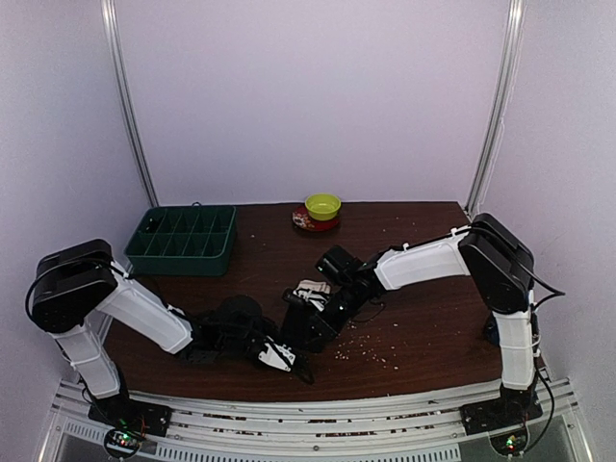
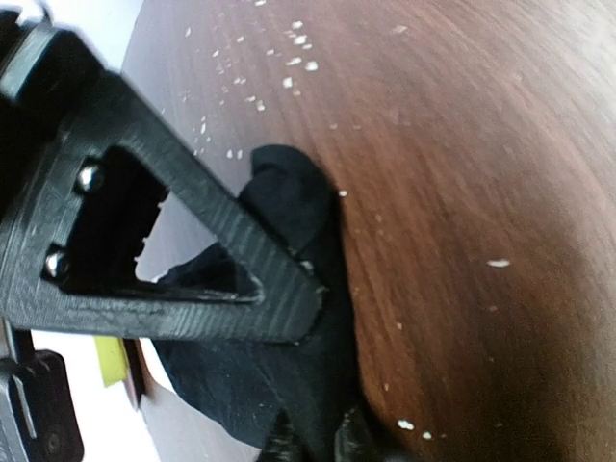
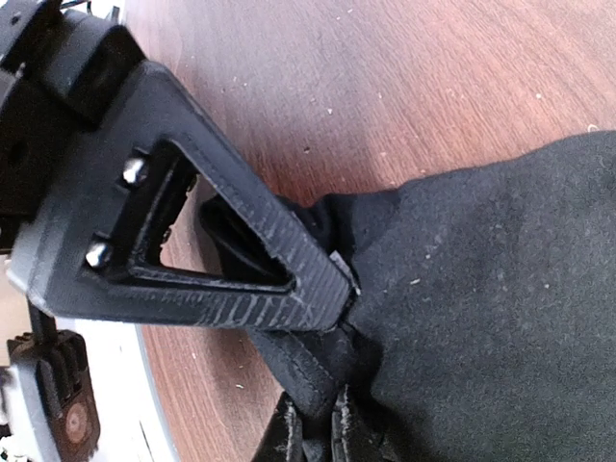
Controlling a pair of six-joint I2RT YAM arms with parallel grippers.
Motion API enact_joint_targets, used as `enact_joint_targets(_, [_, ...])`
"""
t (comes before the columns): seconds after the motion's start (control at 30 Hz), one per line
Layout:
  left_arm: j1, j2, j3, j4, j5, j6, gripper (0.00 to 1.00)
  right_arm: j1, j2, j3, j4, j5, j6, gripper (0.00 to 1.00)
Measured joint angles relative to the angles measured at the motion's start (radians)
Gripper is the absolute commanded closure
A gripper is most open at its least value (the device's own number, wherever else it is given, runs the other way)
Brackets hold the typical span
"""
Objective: Roll the underwear
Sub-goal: Roll the underwear at the center of the board.
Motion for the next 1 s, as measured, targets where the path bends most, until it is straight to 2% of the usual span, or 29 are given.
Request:
enact_joint_targets(0.1, [0.0, 0.002, 0.009, -0.016, 0.0, -0.003, 1.0, 0.0, 0.0, 0.0, -0.001, 0.0, -0.001, 1.0])
enact_joint_targets(0.2, [0.0, 0.003, 0.037, -0.068, 0.003, -0.008, 1.0, 0.0, 0.0, 0.0, -0.001, 0.002, -0.008, 0.95])
enact_joint_targets(0.4, [0.006, 0.029, 0.172, -0.275, 0.036, -0.033, 1.0, 0.0, -0.043, -0.027, -0.006, 0.068, -0.019, 0.67])
enact_joint_targets(0.5, [0.023, 0.048, 0.246, -0.38, 0.087, -0.05, 1.0, 0.001, -0.104, -0.077, 0.003, 0.138, -0.016, 0.59])
enact_joint_targets(0.8, [0.09, 0.125, 0.453, -0.698, 0.271, -0.105, 1.0, 0.012, -0.41, -0.252, 0.05, 0.385, 0.016, 0.53])
enact_joint_targets(1.0, [0.145, 0.205, 0.59, -0.875, 0.41, -0.14, 1.0, 0.044, -0.644, -0.45, 0.133, 0.591, 0.057, 0.48])
